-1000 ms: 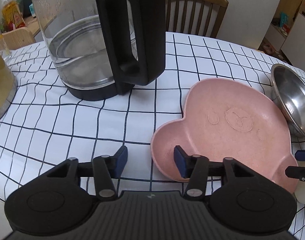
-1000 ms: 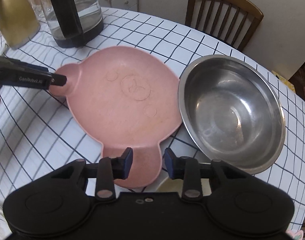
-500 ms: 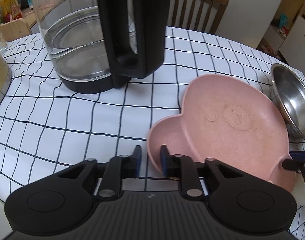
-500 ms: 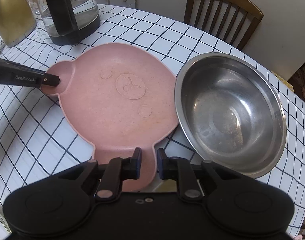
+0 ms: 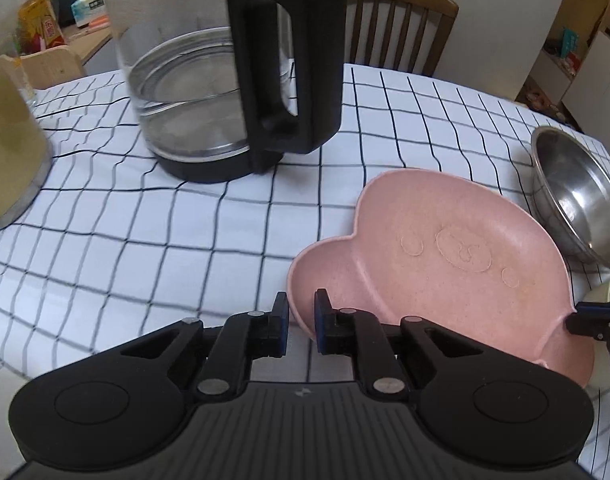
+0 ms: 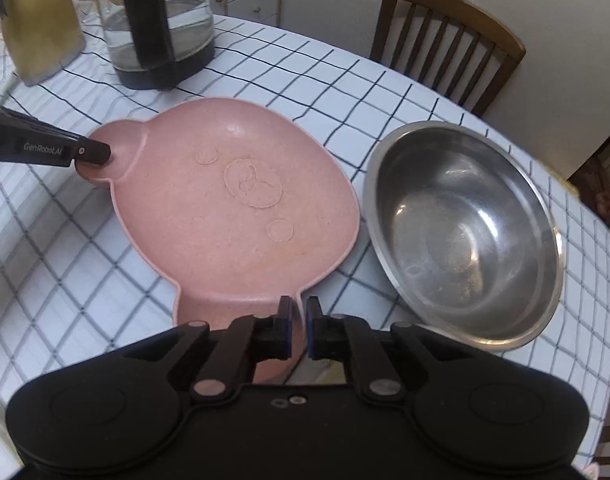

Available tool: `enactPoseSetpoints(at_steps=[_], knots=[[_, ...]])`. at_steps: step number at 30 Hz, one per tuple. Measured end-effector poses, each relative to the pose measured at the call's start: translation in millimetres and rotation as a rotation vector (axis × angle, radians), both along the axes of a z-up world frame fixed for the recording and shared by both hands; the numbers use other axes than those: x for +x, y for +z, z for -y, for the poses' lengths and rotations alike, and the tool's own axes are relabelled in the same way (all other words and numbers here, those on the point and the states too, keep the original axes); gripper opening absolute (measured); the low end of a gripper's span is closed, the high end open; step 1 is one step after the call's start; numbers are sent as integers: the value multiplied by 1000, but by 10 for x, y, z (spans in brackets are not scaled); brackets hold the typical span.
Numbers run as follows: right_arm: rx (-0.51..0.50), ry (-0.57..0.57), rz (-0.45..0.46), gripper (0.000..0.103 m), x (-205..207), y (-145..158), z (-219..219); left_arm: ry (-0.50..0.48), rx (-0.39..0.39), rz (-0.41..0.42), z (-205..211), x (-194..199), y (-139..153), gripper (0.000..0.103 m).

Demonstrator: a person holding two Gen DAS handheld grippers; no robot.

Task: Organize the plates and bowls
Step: 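Lift the pink plate with both grippers and carry it over the white plate stack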

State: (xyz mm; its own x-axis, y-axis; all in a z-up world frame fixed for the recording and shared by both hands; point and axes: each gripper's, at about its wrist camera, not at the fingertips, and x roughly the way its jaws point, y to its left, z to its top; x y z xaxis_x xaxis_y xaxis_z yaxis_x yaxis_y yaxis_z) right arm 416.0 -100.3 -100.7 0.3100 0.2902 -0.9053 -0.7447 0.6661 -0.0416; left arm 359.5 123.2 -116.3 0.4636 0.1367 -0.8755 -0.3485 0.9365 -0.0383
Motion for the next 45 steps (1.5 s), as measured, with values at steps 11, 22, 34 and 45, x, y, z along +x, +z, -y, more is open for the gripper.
enactPoseSetpoints(at_steps=[11,22,34,45], knots=[[44,66,23,7,-643,368,133,1,-8,26,77,-735,420,11],[57,88,66,7,-1411,664,346,10,-16,54,317,-1701,655,12],[42,88,88,7,-2202,693,557,-16,-51,59,538,-2530,597,12],[11,94,83,7,-2667,466,623,-36,-49,38,657,-2930,387,12]])
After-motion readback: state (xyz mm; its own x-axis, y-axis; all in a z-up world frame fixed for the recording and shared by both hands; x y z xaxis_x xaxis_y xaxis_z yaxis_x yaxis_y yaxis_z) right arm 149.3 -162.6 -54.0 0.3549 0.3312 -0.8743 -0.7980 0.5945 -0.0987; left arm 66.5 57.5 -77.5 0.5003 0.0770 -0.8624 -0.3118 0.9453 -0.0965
